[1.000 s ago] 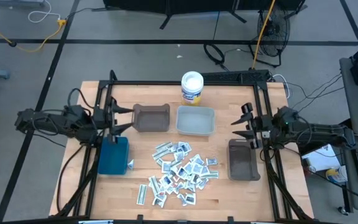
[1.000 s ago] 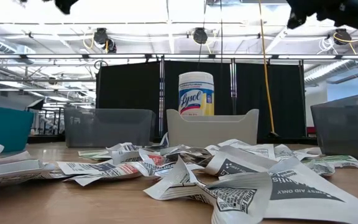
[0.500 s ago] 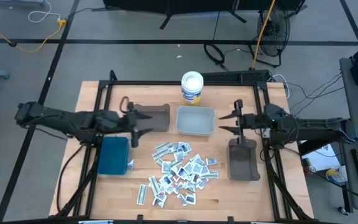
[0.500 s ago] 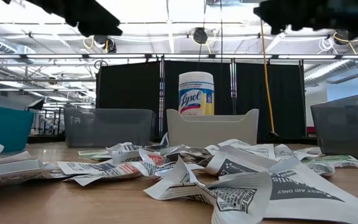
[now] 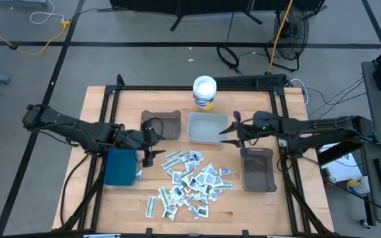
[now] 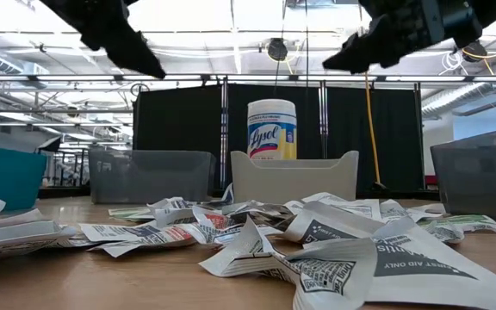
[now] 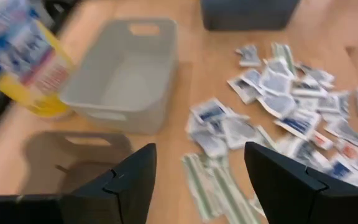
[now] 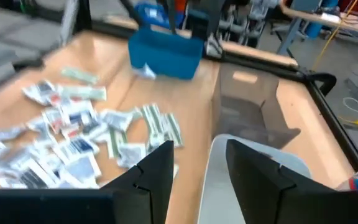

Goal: Pick & Place First Aid Supplies
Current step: Put the green bandage pack into the top black bin

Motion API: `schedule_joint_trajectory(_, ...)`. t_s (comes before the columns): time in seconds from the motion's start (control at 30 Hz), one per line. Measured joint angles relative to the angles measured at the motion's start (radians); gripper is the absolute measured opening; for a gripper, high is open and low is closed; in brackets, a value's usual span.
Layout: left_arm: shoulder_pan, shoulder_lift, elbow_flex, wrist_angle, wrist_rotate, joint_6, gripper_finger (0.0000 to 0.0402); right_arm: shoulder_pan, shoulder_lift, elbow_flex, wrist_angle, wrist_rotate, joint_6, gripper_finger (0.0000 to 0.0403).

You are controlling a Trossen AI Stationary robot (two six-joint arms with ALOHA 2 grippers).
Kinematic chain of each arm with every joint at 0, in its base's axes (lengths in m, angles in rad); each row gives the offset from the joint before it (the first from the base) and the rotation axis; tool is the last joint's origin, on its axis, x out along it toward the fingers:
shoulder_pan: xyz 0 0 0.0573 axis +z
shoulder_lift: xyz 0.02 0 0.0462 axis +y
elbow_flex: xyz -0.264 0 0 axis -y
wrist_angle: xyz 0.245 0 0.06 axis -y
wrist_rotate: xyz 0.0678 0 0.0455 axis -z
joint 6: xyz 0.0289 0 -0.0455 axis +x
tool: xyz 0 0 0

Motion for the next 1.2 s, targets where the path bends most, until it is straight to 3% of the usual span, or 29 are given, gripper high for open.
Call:
schedule_joint_trajectory(0.17,-0.048,0.069,0.000,0.008,0.017,-0.068,0.0250,0.103,0.091,0.000,0.076,0.140,-0.085,0.0141)
schedule_joint_trajectory(0.43,-0.116,0.234,0.017,0.020,0.002,-0.196,0.0250,0.172,0.191,0.000,0.166,0.255,-0.127,0.0141)
schedule_joint_trajectory(0.63,-0.113,0.359,0.043,0.027,-0.011,-0.246,0.0250,0.188,0.195,-0.001,0.174,0.279,-0.150,0.0141)
schedule_joint_trajectory(0.9,-0.075,0.483,0.045,0.030,0.059,-0.432,0.0250,0.203,0.187,-0.001,0.173,0.276,-0.167,0.0141)
schedule_joint_trajectory(1.2,-0.074,0.514,0.045,0.025,0.036,-0.502,0.0250,0.208,0.187,-0.001,0.173,0.275,-0.193,0.0142)
